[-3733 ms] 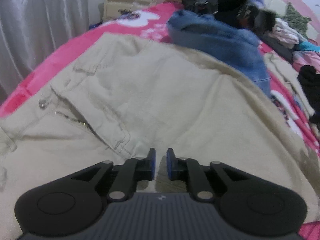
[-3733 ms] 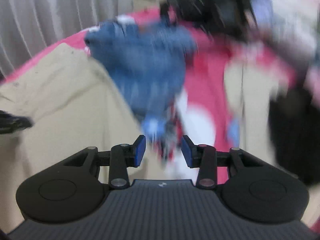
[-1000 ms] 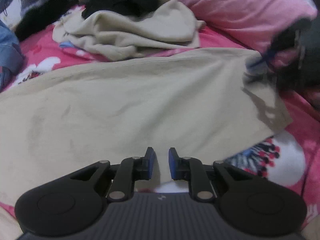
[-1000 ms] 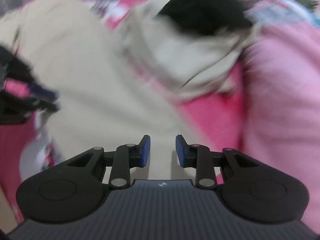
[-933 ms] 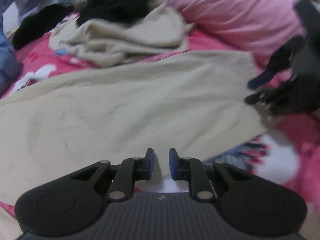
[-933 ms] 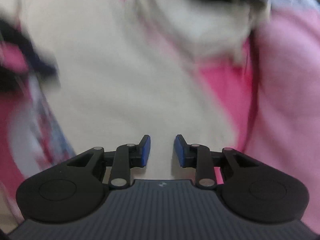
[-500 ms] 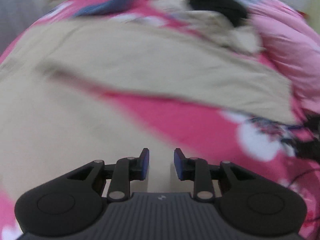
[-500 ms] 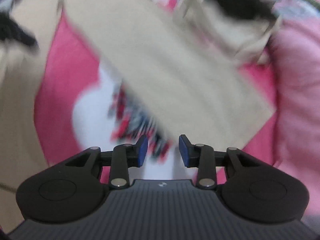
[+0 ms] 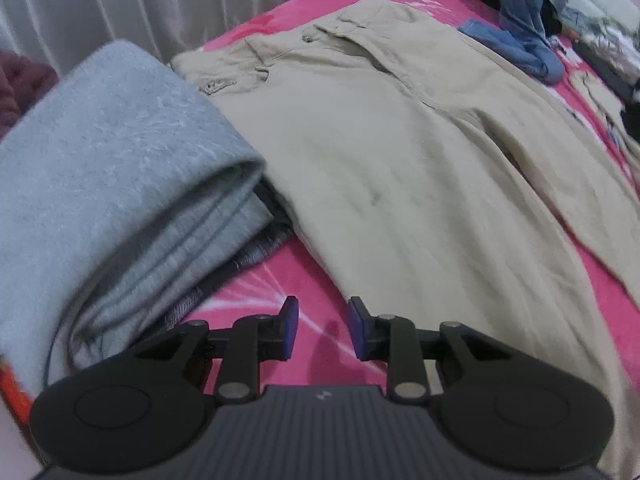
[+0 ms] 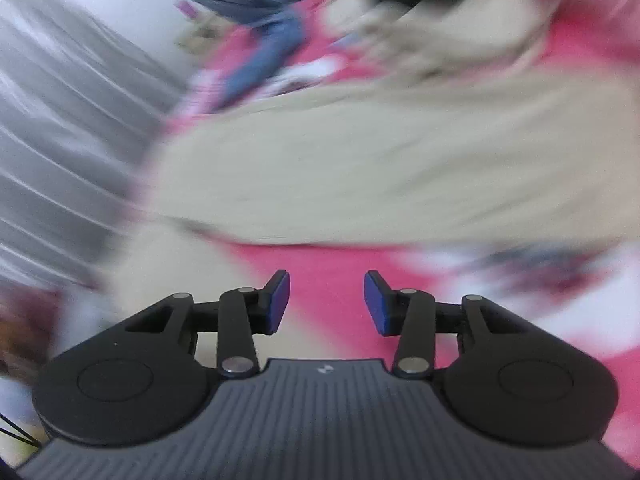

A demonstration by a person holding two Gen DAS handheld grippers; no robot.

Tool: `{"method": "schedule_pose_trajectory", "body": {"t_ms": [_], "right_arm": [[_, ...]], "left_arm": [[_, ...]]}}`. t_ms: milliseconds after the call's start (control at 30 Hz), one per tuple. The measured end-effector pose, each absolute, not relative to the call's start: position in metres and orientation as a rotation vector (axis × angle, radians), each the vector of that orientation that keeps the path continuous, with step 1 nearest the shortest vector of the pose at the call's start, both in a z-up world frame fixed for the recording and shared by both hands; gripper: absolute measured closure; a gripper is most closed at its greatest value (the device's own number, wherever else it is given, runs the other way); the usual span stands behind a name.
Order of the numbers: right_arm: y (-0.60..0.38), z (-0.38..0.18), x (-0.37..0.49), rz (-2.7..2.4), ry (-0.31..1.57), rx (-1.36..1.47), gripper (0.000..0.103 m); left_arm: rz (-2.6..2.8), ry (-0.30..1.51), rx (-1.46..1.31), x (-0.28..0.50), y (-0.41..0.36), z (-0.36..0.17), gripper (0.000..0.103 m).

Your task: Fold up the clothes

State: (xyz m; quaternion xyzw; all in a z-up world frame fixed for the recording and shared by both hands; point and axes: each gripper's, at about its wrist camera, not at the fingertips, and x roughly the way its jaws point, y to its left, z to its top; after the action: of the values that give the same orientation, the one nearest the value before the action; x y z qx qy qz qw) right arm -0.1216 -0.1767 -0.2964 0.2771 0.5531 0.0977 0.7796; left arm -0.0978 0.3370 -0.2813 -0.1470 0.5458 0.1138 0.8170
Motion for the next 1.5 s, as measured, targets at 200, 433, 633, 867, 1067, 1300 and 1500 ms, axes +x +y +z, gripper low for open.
{"method": "schedule_pose_trajectory", "body": {"t_ms": [200, 433, 633, 867, 1067, 1300, 1500], "right_arm": [[-0.104, -0.346, -0.133, 0.293, 1.296, 1.205, 0.054], [-0.100, -0.377, -0.211, -0.075, 1.213, 1.545, 0.052], [-0.107, -0.396, -0.277, -0.413, 1.111, 1.682, 0.051], [-0.098, -0.405, -0.266, -0.518, 0.944, 1.743, 0.051], [-0.101, -0.408, -0.260, -0.592, 0.860, 1.778, 0.091], [-0.112, -0.369, -0.229, -0.529, 0.780, 1.749, 0.102], [-0.157, -0.326, -0.165, -0.381, 0.708, 1.549, 0.102]], "left_arm": [[0.151, 1.187, -0.347, -0.063, 0.362, -0.305, 0.075], [0.105, 1.238, -0.372, -0.047, 0.375, -0.319, 0.075], [0.084, 1.245, -0.348, -0.034, 0.375, -0.324, 0.075], [0.132, 1.182, -0.284, -0.033, 0.359, -0.318, 0.085], [0.165, 1.125, -0.288, -0.031, 0.356, -0.306, 0.097], [0.186, 1.006, -0.269, -0.038, 0.343, -0.259, 0.099], [0.074, 0.830, -0.197, 0.009, 0.301, -0.217, 0.099]]}}
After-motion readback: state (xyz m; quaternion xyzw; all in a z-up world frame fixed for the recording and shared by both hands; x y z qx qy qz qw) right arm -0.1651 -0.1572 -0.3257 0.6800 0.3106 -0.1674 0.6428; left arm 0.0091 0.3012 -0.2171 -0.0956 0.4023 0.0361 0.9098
